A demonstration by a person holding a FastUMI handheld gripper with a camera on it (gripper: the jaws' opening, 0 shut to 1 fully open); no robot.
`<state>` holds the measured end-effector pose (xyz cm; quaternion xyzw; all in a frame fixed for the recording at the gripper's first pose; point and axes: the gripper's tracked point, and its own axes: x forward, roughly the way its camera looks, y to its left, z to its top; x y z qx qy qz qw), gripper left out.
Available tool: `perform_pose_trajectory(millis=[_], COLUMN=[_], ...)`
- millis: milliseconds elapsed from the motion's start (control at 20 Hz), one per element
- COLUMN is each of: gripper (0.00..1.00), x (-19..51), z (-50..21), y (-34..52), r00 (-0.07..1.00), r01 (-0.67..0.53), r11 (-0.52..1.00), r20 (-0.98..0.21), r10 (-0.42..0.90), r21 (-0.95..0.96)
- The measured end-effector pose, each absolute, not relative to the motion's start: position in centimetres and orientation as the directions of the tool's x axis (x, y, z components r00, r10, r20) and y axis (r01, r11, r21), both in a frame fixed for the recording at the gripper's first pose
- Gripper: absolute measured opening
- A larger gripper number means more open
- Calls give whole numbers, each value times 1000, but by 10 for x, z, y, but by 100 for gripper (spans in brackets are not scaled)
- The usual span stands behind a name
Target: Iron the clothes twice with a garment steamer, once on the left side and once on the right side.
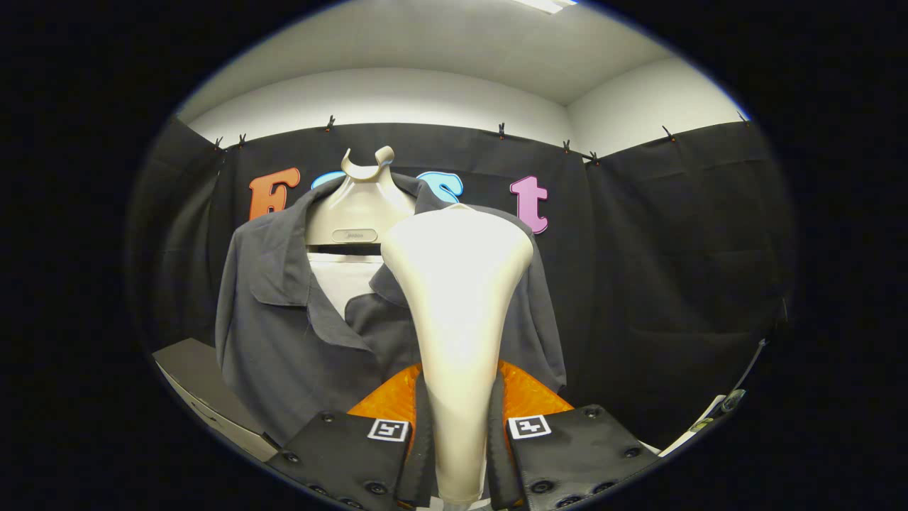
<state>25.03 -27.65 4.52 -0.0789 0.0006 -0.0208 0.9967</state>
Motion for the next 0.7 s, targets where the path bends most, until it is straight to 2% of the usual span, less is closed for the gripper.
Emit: perform_pose_trajectory(millis=[250, 700], gripper=[37, 37], x=[275, 274], z=[18, -40], y=[-279, -287], r00=[998, 994], r01=[35, 14], r11=[987, 984], r20=[-44, -100], r10=[-43, -32], r21=[-160, -175])
